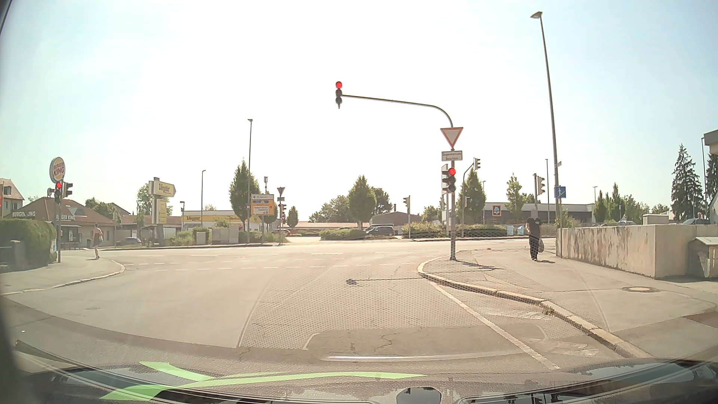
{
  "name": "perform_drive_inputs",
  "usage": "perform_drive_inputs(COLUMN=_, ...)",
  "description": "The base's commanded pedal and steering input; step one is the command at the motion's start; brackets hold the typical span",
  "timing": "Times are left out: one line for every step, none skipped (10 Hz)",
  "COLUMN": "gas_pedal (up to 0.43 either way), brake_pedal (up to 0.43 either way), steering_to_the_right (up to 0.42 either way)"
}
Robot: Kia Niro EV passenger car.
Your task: Follow the waypoints while adhering to traffic rules and regulations
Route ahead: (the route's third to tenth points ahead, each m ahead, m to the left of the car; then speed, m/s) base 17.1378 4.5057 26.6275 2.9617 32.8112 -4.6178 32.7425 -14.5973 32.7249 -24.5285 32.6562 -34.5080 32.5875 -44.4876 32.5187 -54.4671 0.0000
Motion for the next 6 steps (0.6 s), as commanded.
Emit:
perform_drive_inputs(gas_pedal=0.000, brake_pedal=0.311, steering_to_the_right=-0.020)
perform_drive_inputs(gas_pedal=0.000, brake_pedal=0.311, steering_to_the_right=-0.020)
perform_drive_inputs(gas_pedal=0.000, brake_pedal=0.311, steering_to_the_right=-0.020)
perform_drive_inputs(gas_pedal=0.000, brake_pedal=0.311, steering_to_the_right=-0.020)
perform_drive_inputs(gas_pedal=0.000, brake_pedal=0.311, steering_to_the_right=-0.020)
perform_drive_inputs(gas_pedal=0.000, brake_pedal=0.311, steering_to_the_right=-0.020)
